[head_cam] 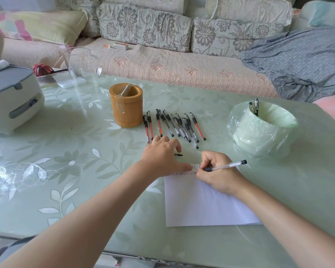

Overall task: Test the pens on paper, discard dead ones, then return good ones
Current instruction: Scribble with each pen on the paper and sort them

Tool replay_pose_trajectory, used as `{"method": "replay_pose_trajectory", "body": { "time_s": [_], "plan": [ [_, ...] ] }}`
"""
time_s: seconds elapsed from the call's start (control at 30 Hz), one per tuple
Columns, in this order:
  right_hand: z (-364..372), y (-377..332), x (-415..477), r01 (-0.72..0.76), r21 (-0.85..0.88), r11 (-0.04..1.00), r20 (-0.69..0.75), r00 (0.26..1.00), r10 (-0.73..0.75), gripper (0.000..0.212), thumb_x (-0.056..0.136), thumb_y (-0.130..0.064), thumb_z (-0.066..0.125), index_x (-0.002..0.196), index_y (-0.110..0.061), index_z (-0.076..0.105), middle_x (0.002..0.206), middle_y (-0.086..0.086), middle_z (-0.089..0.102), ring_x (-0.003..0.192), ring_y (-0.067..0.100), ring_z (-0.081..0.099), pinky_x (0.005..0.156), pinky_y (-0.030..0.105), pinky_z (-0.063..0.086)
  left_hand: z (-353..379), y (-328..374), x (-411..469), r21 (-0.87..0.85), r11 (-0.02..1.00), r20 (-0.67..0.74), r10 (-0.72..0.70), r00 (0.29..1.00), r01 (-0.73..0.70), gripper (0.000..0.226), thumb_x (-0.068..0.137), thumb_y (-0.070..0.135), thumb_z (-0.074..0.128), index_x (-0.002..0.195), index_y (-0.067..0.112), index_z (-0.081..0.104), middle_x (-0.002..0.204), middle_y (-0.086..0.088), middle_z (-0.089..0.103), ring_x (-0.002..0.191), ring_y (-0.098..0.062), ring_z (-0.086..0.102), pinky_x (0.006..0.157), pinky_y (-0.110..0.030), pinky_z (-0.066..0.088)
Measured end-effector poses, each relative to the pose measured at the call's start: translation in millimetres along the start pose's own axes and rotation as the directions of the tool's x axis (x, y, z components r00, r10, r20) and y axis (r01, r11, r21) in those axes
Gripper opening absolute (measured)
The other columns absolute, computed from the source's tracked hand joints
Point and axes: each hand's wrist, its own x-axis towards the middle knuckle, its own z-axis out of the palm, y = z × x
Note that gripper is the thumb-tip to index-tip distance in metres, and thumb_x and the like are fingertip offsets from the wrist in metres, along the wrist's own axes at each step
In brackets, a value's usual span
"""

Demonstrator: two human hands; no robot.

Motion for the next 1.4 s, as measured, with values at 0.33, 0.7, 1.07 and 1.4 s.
{"method": "replay_pose_trajectory", "body": {
  "time_s": [0.33, 0.7, 1.07, 1.4],
  "plan": [
    [-1.3, -0.8, -0.2, 0.016, -0.023, 1.000, 0.040, 0.999, -0.015, 0.022, 0.067, -0.016, 0.065, 0.063, -0.008, 0.045, 0.058, -0.001, 0.041, 0.056, 0.015, 0.036, 0.054, 0.030, 0.028, -0.1, 0.2, 1.2, 0.004, 1.000, -0.001, 0.000, 1.000, 0.000, 0.066, 0.063, 0.077, 0.065, 0.112, 0.035, 0.053, 0.114, 0.006, 0.050, 0.115, -0.018, 0.038, 0.099, -0.037, 0.042],
    [-0.8, -0.4, 0.5, 0.009, -0.021, 1.000, 0.039, 0.999, -0.008, 0.024, 0.061, -0.024, 0.063, 0.062, -0.008, 0.045, 0.060, 0.005, 0.043, 0.056, 0.017, 0.038, 0.054, 0.032, 0.029, -0.6, 0.9, -0.4, -0.001, 1.000, -0.009, -0.003, 1.000, 0.002, 0.066, 0.063, 0.077, 0.065, 0.112, 0.035, 0.053, 0.113, 0.007, 0.050, 0.114, -0.018, 0.038, 0.098, -0.037, 0.042],
    [-6.6, -8.9, 1.0, -0.132, 0.274, 0.953, -0.070, 0.985, 0.156, 0.022, 0.084, 0.006, 0.061, 0.071, -0.008, 0.050, 0.055, 0.006, 0.049, 0.046, 0.014, 0.040, 0.043, 0.021, 0.029, -7.8, -0.5, -1.7, -0.006, 0.999, 0.026, 0.033, 0.999, -0.033, 0.059, 0.068, 0.071, 0.067, 0.113, 0.035, 0.055, 0.109, 0.009, 0.049, 0.109, -0.015, 0.038, 0.091, -0.033, 0.043],
    [-14.1, -33.9, 13.6, -0.139, 0.340, 0.930, -0.050, 0.985, 0.166, 0.037, 0.099, 0.003, 0.043, 0.121, -0.015, 0.067, 0.092, 0.011, 0.066, 0.064, 0.017, 0.059, 0.045, 0.026, 0.044, -23.9, -14.0, -8.5, -0.017, 0.986, -0.002, 0.165, 0.986, -0.165, 0.021, 0.090, 0.025, 0.065, 0.111, 0.023, 0.070, 0.106, 0.003, 0.057, 0.097, -0.011, 0.045, 0.076, -0.022, 0.033]
  ]
}}
